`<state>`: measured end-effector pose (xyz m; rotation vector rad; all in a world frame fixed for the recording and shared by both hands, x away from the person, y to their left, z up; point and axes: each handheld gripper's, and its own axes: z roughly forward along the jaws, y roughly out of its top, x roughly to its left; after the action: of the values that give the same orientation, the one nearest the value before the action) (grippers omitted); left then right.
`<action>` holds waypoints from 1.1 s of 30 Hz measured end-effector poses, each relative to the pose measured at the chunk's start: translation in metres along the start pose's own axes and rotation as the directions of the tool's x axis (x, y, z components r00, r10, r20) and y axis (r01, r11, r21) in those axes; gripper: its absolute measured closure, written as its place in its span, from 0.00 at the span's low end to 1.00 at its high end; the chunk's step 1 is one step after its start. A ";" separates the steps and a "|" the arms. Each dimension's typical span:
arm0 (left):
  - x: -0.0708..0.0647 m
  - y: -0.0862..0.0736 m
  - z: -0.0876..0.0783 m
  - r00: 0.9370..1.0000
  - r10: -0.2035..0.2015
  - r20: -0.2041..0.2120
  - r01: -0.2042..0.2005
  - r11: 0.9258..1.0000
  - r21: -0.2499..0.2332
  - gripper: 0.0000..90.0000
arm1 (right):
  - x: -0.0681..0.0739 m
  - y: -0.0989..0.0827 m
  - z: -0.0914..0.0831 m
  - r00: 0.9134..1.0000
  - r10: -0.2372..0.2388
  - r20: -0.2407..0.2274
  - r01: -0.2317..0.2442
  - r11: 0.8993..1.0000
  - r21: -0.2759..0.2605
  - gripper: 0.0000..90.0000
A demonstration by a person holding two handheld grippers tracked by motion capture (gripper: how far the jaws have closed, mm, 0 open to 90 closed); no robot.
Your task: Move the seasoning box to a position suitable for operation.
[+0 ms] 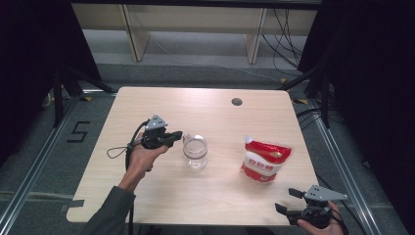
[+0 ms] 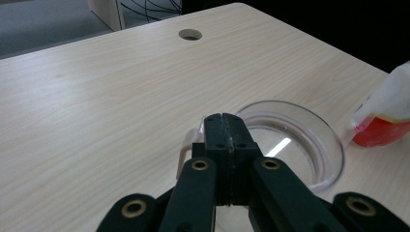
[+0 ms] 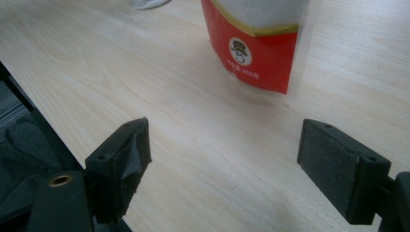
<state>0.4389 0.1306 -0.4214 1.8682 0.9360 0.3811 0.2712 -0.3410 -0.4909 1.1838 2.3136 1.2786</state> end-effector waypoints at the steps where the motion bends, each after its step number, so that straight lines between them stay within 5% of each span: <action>1: 0.000 0.000 0.000 1.000 0.000 0.000 0.000 1.000 0.000 0.99 | 0.000 0.000 0.000 1.000 0.000 0.000 0.000 1.000 0.000 0.22; 3: 0.002 0.004 0.003 1.000 0.009 -0.004 -0.009 1.000 0.011 0.99 | 0.001 0.000 0.000 1.000 0.023 -0.001 -0.023 1.000 0.014 0.22; 8: 0.003 0.016 0.018 1.000 0.009 -0.001 -0.009 1.000 0.027 0.99 | -0.002 0.001 0.001 1.000 -0.019 0.001 0.019 1.000 -0.005 0.22; 11: 0.007 0.021 0.028 0.999 0.033 -0.008 -0.033 0.997 0.066 0.99 | 0.001 0.000 0.000 1.000 0.021 -0.013 -0.020 1.000 0.012 0.22; 14: 0.007 0.022 0.035 0.999 0.038 -0.013 -0.036 0.995 0.092 0.99 | -0.003 0.001 0.001 1.000 -0.029 0.003 0.029 1.000 -0.005 0.22; 19: 0.009 0.023 0.043 0.999 0.040 -0.009 -0.039 0.993 0.113 0.99 | -0.002 0.000 0.001 1.000 -0.003 -0.010 0.003 1.000 0.007 0.23; 22: 0.009 0.022 0.045 0.999 0.047 -0.009 -0.045 0.991 0.129 0.99 | -0.002 0.000 0.001 1.000 -0.012 -0.011 0.012 1.000 0.004 0.23; 23: 0.009 0.021 0.045 0.999 0.042 0.000 -0.042 0.990 0.133 0.99 | 0.001 0.000 0.001 1.000 0.020 -0.011 -0.019 1.000 0.020 0.23; 27: 0.007 0.020 0.043 0.997 0.078 0.008 -0.079 0.985 0.154 0.99 | -0.003 0.001 0.002 1.000 -0.030 -0.005 0.030 1.000 -0.001 0.23; 31: 0.008 0.018 0.039 0.999 0.052 0.004 -0.052 0.987 0.154 0.99 | -0.004 0.001 0.002 0.999 -0.037 0.006 0.037 0.999 0.000 0.23; 33: 0.010 0.017 0.036 0.999 0.049 0.006 -0.049 0.986 0.161 0.99 | 0.000 0.000 0.002 1.000 -0.001 -0.020 0.001 1.000 0.015 0.23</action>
<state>0.4749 0.1115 -0.4248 2.0411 0.9446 0.3414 0.2725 -0.3401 -0.4915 1.1797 2.3421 1.2803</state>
